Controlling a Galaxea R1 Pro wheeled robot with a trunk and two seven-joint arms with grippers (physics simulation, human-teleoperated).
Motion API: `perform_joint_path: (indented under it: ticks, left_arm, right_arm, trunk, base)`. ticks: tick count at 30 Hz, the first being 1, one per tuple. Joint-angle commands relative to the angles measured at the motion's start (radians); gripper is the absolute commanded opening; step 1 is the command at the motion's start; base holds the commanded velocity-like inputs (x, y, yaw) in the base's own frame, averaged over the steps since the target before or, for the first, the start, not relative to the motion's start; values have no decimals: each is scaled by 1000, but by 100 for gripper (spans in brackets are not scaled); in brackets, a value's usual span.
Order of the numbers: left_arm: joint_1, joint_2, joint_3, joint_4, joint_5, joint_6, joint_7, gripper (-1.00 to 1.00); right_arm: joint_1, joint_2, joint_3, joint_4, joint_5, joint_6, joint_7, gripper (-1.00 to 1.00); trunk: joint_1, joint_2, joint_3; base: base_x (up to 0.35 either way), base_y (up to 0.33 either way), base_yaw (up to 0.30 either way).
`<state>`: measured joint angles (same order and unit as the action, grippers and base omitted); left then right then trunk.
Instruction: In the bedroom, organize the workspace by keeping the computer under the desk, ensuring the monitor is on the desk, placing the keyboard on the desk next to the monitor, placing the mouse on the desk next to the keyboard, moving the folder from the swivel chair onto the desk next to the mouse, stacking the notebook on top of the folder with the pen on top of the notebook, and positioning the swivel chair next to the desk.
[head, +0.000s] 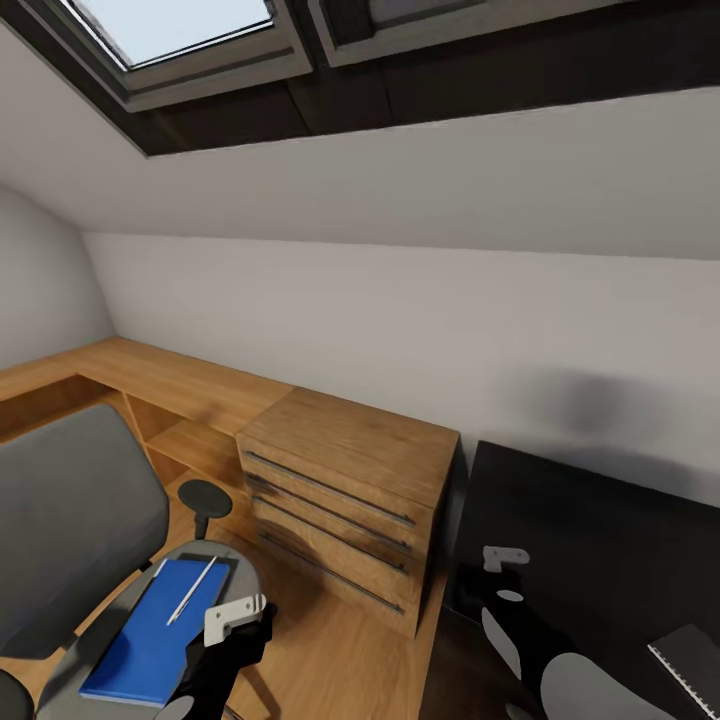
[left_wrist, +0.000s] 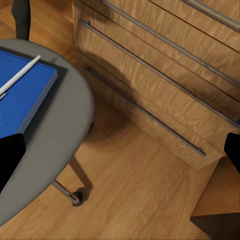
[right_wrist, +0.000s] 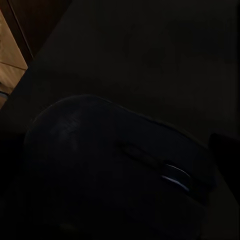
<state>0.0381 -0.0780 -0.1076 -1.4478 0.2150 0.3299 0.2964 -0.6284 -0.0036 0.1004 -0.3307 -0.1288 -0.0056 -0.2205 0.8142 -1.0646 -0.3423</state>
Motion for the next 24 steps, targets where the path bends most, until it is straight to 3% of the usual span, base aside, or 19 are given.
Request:
perform_joint_path:
  ticks: [1,5,9,13,18,19,20,21,24]
  left_arm:
    - [0,0,-1,-2,11,3,8,100]
    - [0,0,-4,-2,9,2,8,100]
    - [0,3,-65,-2,7,3,11,100]
    - [0,4,-83,-1,7,4,12,100]
    - [0,6,-90,4,8,6,12,100]
    - [0,5,-91,7,8,6,12,100]
    - [0,5,-91,10,9,7,12,100]
    - [0,5,-91,14,9,8,12,100]
    - [0,5,-94,44,8,12,12,100]
  right_arm:
    - [-1,-1,8,-5,-11,-1,-6,-100]
    - [-1,-1,7,-35,-11,1,-4,-100]
    - [-1,-2,8,-92,-11,6,-5,-100]
    - [0,-5,8,-113,-11,8,-5,-100]
    - [14,-48,7,-304,-17,95,-4,-100]
    - [32,-59,5,-368,-29,126,-4,-100]
    - [74,-76,-8,-466,-72,180,-5,-100]
    - [90,-82,-17,-500,-93,198,-5,-100]
    - [206,-107,-84,-746,-237,306,-5,-100]
  trunk:
    - [-4,7,2]
    - [-19,35,15]
    - [-35,63,27]
    - [-50,91,40]
    - [-69,126,56]
    - [-73,133,59]
    - [-77,140,62]
    - [-81,147,65]
    - [-92,168,74]
  base:
    - [0,0,0]
    - [0,0,0]
    - [0,0,0]
    - [-72,0,0]
    - [-296,0,0]
    - [-330,0,0]
    - [-335,0,0]
    - [-336,0,0]
    - [-338,0,0]
